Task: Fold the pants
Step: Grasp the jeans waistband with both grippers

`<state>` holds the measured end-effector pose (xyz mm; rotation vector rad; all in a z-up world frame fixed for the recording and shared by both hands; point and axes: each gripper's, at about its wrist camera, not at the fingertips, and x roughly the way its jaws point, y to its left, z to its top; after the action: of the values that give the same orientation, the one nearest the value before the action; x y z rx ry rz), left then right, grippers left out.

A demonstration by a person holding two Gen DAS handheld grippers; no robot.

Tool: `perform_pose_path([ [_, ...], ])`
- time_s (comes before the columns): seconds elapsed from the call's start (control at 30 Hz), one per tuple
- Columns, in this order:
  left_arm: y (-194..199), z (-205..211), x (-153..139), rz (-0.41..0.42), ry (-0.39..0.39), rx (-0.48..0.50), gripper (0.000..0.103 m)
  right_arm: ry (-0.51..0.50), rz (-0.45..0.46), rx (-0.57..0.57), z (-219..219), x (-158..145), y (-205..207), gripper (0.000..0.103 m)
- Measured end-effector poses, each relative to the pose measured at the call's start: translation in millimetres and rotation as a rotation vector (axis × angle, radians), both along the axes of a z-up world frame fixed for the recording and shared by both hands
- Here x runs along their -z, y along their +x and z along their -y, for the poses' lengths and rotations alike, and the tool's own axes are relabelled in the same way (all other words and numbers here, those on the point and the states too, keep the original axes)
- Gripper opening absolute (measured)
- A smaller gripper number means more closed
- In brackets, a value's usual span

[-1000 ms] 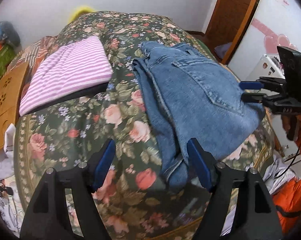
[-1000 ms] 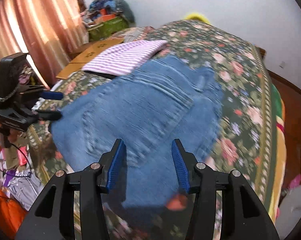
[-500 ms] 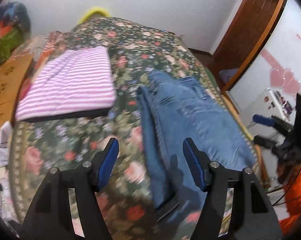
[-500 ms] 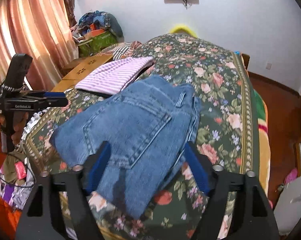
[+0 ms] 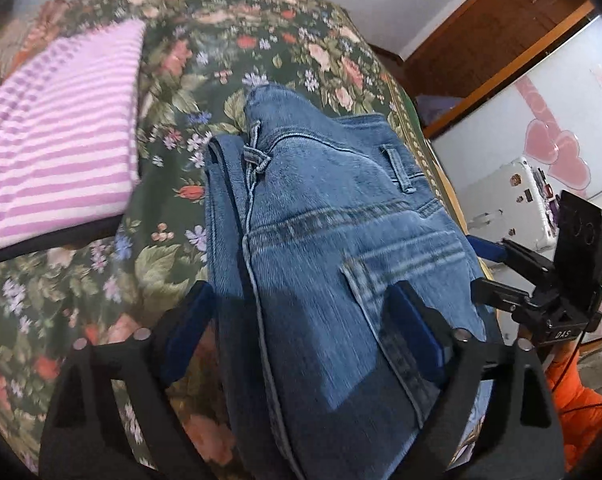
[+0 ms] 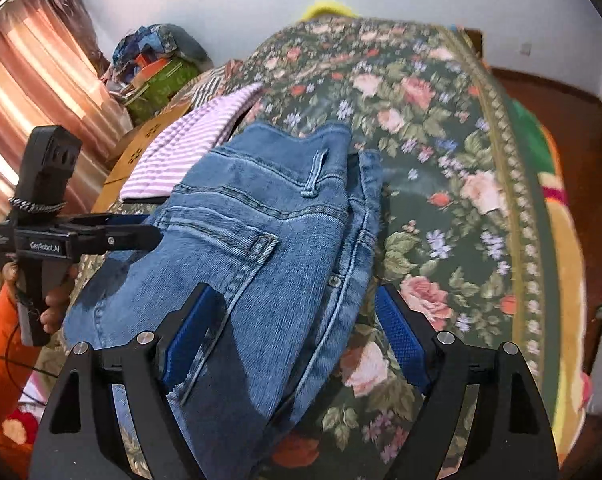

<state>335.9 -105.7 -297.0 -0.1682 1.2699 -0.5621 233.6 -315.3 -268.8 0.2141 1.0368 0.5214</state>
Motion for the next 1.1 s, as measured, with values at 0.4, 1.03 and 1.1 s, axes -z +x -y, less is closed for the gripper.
perform_pose_path([
  [0.4,27.0,11.9,23.6,-0.091,-0.067,0.073,0.102,0.19,-0.19,-0.087,-0.8,45.0,31.4,0.095],
  [1.03,11.0,32.3,-14.7,0.081,0.031,0.146,0.077,0.167,-0.107,-0.136,-26.1,13.5,34.3,0.056],
  [1.1,4.7,29.5,-28.2,0.121,0.031,0.146,0.075,0.161,-0.083,-0.145,-21.1,5.4,35.0,0.053],
])
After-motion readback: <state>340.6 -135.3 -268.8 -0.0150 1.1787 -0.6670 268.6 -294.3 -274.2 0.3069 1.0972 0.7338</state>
